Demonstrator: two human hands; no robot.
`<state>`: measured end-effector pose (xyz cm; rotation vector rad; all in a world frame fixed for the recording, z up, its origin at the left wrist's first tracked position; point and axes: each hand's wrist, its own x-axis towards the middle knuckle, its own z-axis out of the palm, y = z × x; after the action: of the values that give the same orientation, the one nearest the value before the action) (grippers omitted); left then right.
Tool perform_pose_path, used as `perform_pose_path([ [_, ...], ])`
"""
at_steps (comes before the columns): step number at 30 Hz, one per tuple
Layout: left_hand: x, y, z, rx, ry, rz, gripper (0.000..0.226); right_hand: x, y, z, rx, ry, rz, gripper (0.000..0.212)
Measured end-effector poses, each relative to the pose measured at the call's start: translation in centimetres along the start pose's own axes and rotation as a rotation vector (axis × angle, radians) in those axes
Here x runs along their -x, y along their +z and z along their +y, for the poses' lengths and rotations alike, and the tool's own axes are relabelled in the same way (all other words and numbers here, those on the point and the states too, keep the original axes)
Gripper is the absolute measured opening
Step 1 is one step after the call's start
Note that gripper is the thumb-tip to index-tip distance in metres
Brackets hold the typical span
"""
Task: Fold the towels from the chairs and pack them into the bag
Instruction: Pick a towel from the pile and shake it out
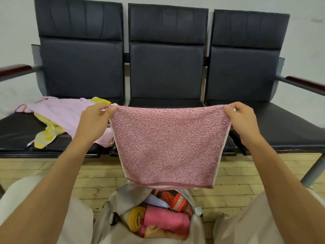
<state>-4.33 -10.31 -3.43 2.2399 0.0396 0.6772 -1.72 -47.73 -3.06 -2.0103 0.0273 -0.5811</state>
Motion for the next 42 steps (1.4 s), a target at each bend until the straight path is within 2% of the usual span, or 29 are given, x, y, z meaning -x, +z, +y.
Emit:
perform_pose_path([
  [2,-0.1,0.0,-0.1,0.158,-0.088,-0.039,0.028,0.1,0.0,-0.1,-0.069,0.018,0.012,0.018],
  [5,0.0,-0.1,0.2,0.604,-0.303,-0.119,0.025,0.1,0.0,-0.3,-0.151,0.029,0.036,0.025],
  [7,0.0,-0.3,0.5,0.891,-0.431,-0.148,0.018,0.1,0.1,-0.3,-0.159,0.013,0.045,0.021],
  [10,-0.2,-0.5,0.5,1.027,-0.514,-0.09,0.013,-0.1,0.2,-0.2,-0.117,-0.019,0.057,0.006],
  [14,-0.5,-0.3,-0.2,0.93,-0.506,0.049,0.009,0.0,0.1,-0.2,-0.105,-0.051,0.028,0.017],
  [18,-0.5,-0.2,-0.9,0.478,-0.285,0.081,0.031,0.0,-0.2,-0.2,-0.09,-0.051,0.023,0.027],
  [21,-0.3,-0.1,-0.7,0.299,-0.171,0.092,0.033,0.0,-0.5,0.0,-0.053,-0.036,0.007,0.027],
  [26,-0.2,0.1,-0.7,0.176,-0.091,0.16,0.025,0.1,-0.6,0.2,0.091,-0.01,-0.002,0.02],
  [31,0.1,0.3,-0.3,0.036,0.002,0.249,0.017,0.5,-0.2,0.1,0.3,-0.122,0.097,0.017],
  [36,0.2,0.6,0.2,0.018,0.001,0.312,0.013,0.1,0.2,0.0,0.408,-0.208,0.171,0.012],
  [39,-0.3,0.9,0.5,0.048,0.002,0.294,0.009,-0.3,0.6,-0.7,0.353,-0.178,0.098,0.011],
  [42,-1.8,1.3,0.7,0.117,-0.033,0.179,0.009,-1.6,1.1,-1.3,0.329,-0.111,-0.011,0.01],
])
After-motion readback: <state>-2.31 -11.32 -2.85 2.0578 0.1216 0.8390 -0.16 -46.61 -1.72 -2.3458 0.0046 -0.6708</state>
